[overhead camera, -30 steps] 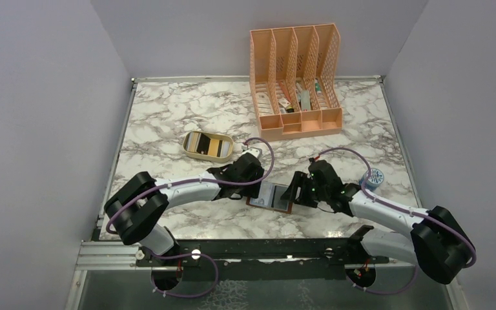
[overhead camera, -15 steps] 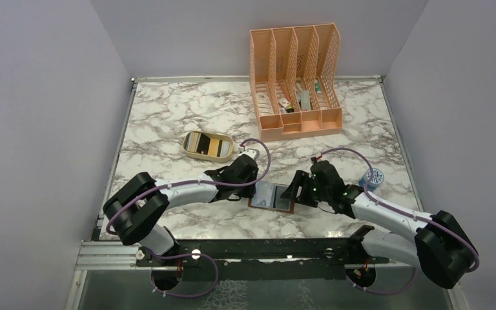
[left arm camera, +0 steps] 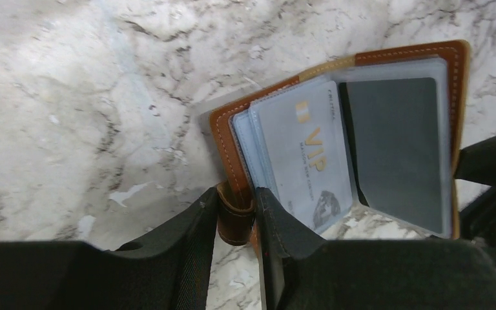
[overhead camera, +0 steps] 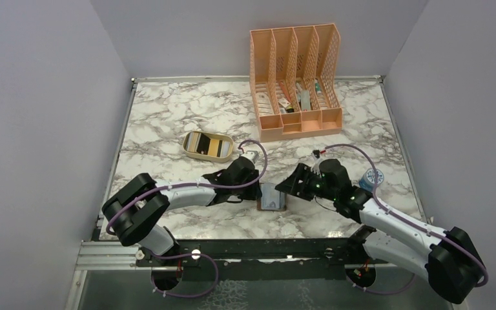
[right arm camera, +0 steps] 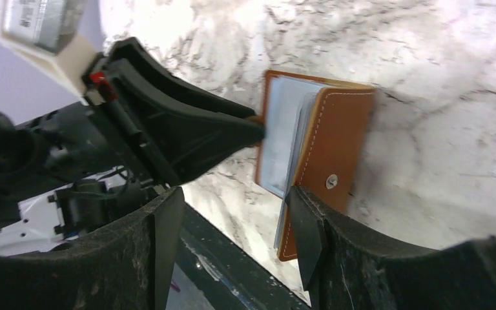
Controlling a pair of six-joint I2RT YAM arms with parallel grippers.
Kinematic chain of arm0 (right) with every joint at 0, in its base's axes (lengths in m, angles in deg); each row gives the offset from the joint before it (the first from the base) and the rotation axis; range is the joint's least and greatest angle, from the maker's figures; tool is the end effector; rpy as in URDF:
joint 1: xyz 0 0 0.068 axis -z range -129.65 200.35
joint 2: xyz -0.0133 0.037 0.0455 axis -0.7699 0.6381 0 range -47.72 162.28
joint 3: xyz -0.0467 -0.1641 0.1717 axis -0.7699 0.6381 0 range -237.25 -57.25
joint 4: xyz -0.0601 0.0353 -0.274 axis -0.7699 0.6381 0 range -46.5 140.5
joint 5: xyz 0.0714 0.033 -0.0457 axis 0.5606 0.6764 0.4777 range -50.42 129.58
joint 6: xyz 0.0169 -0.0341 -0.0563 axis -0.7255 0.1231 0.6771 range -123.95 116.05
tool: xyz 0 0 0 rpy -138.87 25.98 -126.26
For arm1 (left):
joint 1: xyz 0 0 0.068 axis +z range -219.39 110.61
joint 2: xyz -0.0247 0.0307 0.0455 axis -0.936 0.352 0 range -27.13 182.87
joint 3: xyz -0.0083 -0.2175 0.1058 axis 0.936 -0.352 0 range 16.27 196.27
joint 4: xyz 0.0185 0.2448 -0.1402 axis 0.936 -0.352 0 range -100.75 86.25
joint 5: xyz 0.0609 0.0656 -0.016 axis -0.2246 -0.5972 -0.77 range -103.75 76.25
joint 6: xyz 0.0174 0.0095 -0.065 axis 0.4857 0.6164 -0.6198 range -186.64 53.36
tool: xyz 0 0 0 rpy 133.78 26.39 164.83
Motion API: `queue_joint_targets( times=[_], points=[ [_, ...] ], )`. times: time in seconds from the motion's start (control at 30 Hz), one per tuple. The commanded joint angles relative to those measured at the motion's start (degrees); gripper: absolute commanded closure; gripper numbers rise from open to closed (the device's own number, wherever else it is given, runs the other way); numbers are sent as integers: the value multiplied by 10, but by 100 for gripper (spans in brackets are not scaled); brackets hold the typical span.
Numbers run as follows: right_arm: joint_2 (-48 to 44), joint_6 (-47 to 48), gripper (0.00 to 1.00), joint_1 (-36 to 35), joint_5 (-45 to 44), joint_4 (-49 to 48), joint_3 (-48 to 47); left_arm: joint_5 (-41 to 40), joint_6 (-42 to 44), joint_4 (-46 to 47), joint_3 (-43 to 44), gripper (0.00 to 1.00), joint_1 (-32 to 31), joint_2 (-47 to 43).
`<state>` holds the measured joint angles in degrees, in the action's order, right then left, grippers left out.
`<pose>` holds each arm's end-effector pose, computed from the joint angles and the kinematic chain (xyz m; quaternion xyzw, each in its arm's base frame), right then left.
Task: Put the credit cards into the card holder
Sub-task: Close the card holder at the center of the board.
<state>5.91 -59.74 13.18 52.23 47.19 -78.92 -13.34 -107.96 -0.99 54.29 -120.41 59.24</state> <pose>0.1877 0.1573 0.1355 0.0934 0.8806 0.3967 0.2416 0.1999 -0.2474 0.0932 0.0796 0.9224 -0.2749 0.2594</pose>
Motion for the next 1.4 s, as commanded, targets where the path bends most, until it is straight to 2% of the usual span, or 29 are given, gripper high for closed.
queue_joint_targets(
  times=[0.0, 0.17, 0.3, 0.57, 0.7, 1.07, 1.37],
  points=[
    [24, -6, 39, -4, 62, -60, 0, 89, -58, 86, -16, 71, -8, 6],
    [60, 19, 39, -4, 68, -67, -16, 106, -88, 126, -34, 70, -7, -4],
    [94, 38, 41, -3, 76, -62, -21, 99, -86, 120, -40, 70, -7, -13],
    [155, 90, 58, -3, 48, -12, -36, 92, -82, 113, -51, 70, -7, -26],
    [193, 106, 63, -3, 42, -1, -44, 89, -82, 110, -53, 70, -5, -36],
    [245, 141, 65, -3, -23, 51, -68, 85, -79, 106, -62, 70, 5, -64],
    [244, 146, 66, -4, -36, 65, -69, 87, -56, 98, -73, 68, 9, -69]
  ],
)
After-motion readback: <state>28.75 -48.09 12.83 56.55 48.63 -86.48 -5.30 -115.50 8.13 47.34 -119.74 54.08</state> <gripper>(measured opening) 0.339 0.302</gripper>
